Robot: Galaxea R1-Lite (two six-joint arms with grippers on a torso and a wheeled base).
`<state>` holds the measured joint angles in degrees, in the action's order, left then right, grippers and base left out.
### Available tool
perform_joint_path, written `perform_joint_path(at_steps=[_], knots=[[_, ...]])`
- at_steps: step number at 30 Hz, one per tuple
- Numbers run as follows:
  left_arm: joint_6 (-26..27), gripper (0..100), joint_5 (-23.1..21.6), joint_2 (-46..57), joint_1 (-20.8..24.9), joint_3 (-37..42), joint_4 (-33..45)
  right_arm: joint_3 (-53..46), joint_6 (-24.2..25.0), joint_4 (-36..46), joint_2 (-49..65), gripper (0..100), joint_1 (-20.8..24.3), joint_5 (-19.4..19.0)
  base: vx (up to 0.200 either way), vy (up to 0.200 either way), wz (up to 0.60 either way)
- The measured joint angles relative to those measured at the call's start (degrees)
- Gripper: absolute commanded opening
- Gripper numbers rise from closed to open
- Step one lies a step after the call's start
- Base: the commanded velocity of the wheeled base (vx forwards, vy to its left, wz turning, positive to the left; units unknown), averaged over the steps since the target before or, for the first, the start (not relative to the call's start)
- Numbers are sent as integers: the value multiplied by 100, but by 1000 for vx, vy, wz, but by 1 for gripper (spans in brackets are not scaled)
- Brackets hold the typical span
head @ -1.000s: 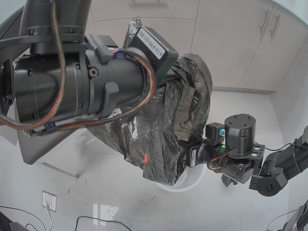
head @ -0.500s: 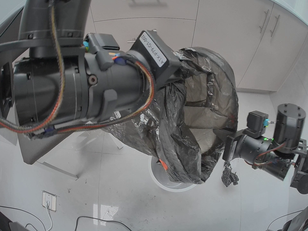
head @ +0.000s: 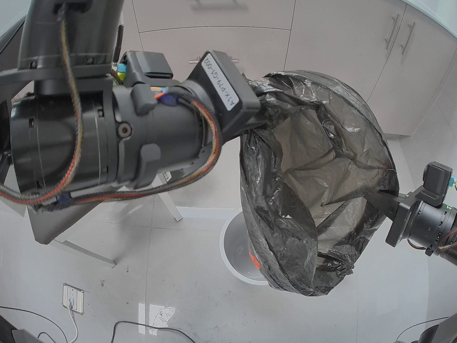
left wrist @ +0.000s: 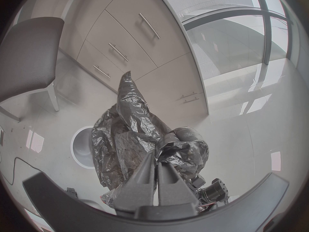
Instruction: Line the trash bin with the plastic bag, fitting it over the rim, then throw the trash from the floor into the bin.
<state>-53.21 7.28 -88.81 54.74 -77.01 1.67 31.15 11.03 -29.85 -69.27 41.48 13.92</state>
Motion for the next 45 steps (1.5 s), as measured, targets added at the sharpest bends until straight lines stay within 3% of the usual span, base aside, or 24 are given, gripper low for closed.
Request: perform_joint_path(at_steps=[17, 29, 34, 45], knots=[[0, 0, 7, -55, -9, 372, -380, -384, 23, -9, 6, 0, 22, -29, 0, 0, 0], [1, 0, 11, -50, 30, 796, -407, -742, 473, -37, -82, 0, 190, -24, 0, 0, 0], [28, 0, 7, -90, 33, 1141, -807, -929, 897, -71, -177, 0, 190, -62, 0, 0, 0], [778, 0, 2, -311, -11, 1907, -1442, -1092, 1058, -696, -1025, 0, 101, -213, 0, 0, 0]])
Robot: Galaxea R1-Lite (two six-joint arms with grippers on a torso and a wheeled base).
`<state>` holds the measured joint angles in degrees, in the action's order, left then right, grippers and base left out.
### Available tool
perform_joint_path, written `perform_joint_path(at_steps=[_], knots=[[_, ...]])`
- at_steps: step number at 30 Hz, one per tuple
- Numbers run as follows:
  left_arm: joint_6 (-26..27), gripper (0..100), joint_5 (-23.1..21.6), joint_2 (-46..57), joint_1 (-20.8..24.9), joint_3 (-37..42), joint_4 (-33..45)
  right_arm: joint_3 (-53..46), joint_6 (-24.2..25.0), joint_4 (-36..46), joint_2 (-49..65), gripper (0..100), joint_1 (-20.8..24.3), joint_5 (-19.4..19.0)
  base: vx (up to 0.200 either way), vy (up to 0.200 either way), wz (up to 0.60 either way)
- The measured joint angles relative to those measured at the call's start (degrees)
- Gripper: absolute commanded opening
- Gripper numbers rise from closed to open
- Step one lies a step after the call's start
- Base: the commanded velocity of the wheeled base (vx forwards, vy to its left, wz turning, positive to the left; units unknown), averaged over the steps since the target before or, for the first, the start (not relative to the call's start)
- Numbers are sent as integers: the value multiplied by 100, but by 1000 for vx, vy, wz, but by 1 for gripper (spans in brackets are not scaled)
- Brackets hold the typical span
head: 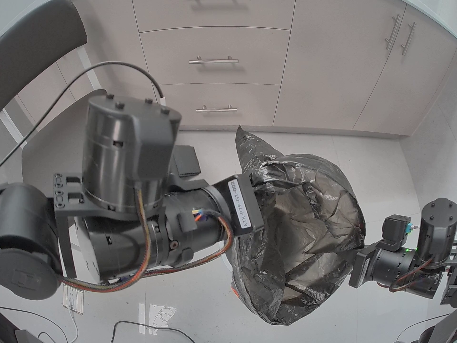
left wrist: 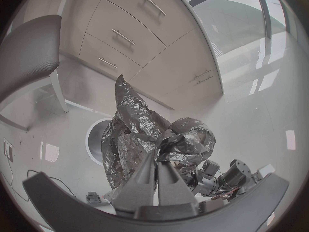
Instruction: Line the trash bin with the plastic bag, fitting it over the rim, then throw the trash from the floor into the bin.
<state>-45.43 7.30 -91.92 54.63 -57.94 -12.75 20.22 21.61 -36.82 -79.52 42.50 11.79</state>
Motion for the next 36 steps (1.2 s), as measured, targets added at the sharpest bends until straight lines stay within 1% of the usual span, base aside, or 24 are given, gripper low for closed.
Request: perform_joint_path(at_steps=[6, 16, 22, 29, 36], knots=[[394, 0, -6, -190, -91, 290, -279, -107, -11, -891, -763, 0, -90, -7, 0, 0, 0], [627, 0, -5, -745, -405, 475, -741, -350, -49, -2431, -1946, 0, -450, -18, 0, 0, 0], [674, 0, 0, -1134, -568, 541, -1056, -485, -60, -3142, -2566, 0, -617, -30, 0, 0, 0], [685, 0, -2, -1414, -647, 563, -1092, -702, -55, -4236, -3162, 0, -752, -251, 0, 0, 0], [707, 0, -17, -1577, -684, 561, -1103, -962, -20, -4957, -3790, 0, -841, -321, 0, 0, 0]])
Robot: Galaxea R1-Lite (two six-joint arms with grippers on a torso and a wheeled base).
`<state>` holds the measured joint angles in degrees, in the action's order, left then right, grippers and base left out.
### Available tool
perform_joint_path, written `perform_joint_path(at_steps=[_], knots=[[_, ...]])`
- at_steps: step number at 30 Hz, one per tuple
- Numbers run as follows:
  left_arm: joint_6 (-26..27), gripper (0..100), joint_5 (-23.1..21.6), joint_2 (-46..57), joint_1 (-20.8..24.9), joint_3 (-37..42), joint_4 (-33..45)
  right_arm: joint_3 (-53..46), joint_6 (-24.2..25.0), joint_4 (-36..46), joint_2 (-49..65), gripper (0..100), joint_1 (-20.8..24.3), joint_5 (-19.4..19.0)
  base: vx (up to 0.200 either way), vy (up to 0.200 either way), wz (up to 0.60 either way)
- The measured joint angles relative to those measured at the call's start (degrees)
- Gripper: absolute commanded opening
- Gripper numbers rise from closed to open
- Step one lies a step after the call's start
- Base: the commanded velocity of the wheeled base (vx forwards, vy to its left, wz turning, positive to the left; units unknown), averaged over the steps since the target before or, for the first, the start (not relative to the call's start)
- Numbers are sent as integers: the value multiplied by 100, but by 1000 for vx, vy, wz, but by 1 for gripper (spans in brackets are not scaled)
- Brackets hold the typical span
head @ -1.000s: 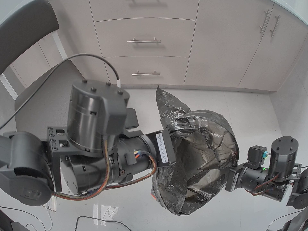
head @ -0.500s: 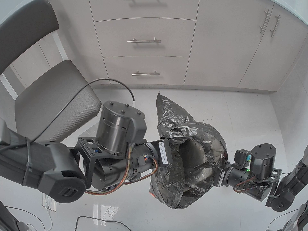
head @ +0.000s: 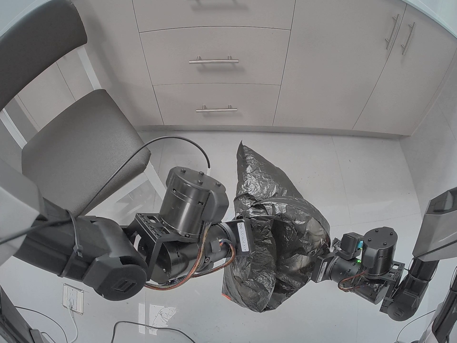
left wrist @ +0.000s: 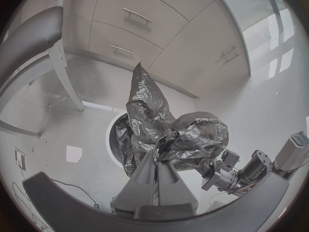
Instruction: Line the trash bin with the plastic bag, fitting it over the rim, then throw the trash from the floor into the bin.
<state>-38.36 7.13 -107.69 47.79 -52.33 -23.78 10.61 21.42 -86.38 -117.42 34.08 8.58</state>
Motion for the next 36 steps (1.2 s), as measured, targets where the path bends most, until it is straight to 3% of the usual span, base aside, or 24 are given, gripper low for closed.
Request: perform_joint_path(at_steps=[12, 21, 36], knots=[[552, 0, -29, -523, -328, 82, -187, -179, 48, -260, -916, 0, -280, 1, 0, 0, 0], [596, 0, -13, -873, -389, 219, -719, -127, 37, -263, -1008, 0, -460, 56, 0, 0, 0], [605, 0, -13, -1100, -641, 258, -950, 91, -49, -260, -1072, 0, -829, 77, 0, 0, 0]])
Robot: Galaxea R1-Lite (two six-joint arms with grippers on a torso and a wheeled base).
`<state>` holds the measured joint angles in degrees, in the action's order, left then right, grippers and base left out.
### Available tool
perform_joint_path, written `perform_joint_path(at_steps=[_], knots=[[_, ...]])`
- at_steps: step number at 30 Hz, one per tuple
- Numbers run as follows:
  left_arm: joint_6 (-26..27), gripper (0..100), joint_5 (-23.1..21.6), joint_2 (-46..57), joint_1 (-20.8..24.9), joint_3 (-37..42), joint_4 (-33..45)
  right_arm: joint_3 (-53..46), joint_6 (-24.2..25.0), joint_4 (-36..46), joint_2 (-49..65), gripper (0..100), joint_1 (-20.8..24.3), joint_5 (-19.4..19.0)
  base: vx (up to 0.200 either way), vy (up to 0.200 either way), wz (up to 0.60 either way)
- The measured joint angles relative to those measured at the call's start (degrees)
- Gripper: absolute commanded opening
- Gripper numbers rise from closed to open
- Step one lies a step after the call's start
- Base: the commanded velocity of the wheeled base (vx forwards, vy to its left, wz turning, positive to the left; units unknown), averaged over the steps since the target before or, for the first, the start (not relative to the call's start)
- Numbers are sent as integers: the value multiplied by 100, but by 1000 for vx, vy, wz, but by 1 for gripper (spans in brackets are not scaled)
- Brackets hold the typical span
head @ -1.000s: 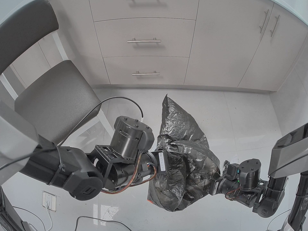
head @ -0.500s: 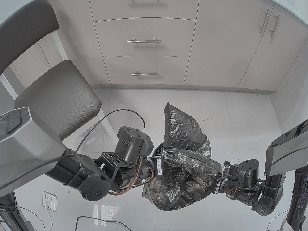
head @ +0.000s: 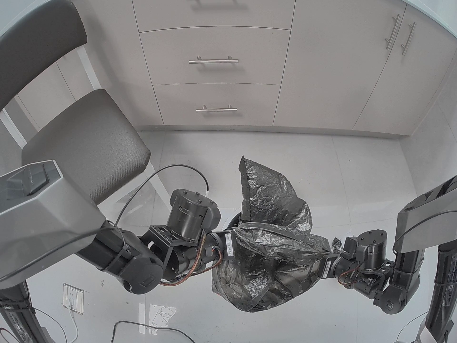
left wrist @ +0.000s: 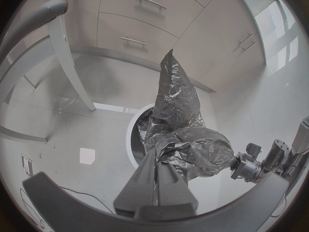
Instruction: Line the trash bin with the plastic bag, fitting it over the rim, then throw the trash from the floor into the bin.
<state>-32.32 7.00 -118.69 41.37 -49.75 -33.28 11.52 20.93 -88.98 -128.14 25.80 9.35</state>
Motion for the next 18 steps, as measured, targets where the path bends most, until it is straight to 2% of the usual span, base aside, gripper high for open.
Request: perform_joint_path(at_steps=[6, 7, 15, 18], knots=[[-6, 0, 2, -44, -15, 0, -5, 16, -11, 0, -65, 0, -11, 4, 0, 0, 0], [-9, 0, 0, -50, -15, 0, -2, 13, -11, 0, -67, 100, -11, 6, 0, 0, 0], [-13, 0, -7, -66, -15, -6, -74, -78, -22, 0, 35, 100, 44, -88, 0, 0, 0], [-22, 0, -7, -66, -20, 0, -134, -315, -74, 0, 228, 100, 135, -421, 0, 0, 0]])
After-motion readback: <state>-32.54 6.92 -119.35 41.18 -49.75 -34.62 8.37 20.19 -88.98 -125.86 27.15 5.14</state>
